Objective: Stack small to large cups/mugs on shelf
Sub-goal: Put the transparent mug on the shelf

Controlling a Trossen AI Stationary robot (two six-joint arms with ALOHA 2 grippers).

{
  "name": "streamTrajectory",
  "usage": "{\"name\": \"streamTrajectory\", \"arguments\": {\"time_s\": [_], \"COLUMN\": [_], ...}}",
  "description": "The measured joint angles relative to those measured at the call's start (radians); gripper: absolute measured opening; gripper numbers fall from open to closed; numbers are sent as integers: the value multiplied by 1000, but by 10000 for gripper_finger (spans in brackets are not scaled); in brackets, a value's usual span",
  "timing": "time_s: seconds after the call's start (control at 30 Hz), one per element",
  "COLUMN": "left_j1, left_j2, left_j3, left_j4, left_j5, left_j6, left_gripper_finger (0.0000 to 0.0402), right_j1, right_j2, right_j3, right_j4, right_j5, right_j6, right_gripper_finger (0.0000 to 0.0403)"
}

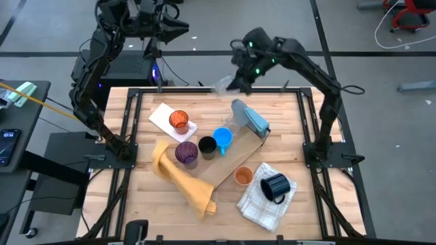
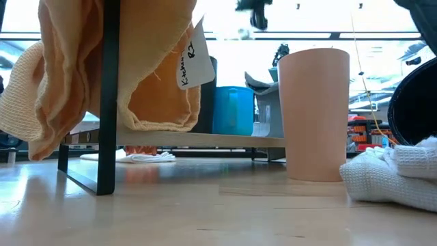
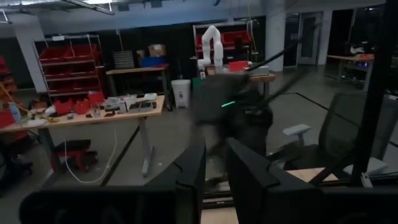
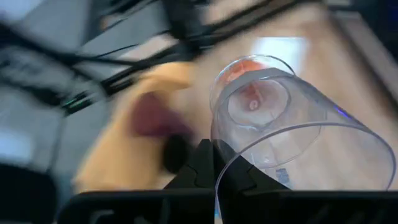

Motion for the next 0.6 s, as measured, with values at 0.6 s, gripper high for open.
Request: {"name": "streamTrajectory", "arguments": {"time_s": [0.6], "left_j1": [8], "left_j2": [-4], "left_j3": [0], "left_j4": [2], "left_j5": [0], "left_j6": [-61], "left_gripper_finger": [62], "right_j1": [504], "right_j2": [-87], "right_j3": [-46], "right_j4": [-280], "right_j5": [358], "right_j6": [-70], "right_gripper_finger": [0]}}
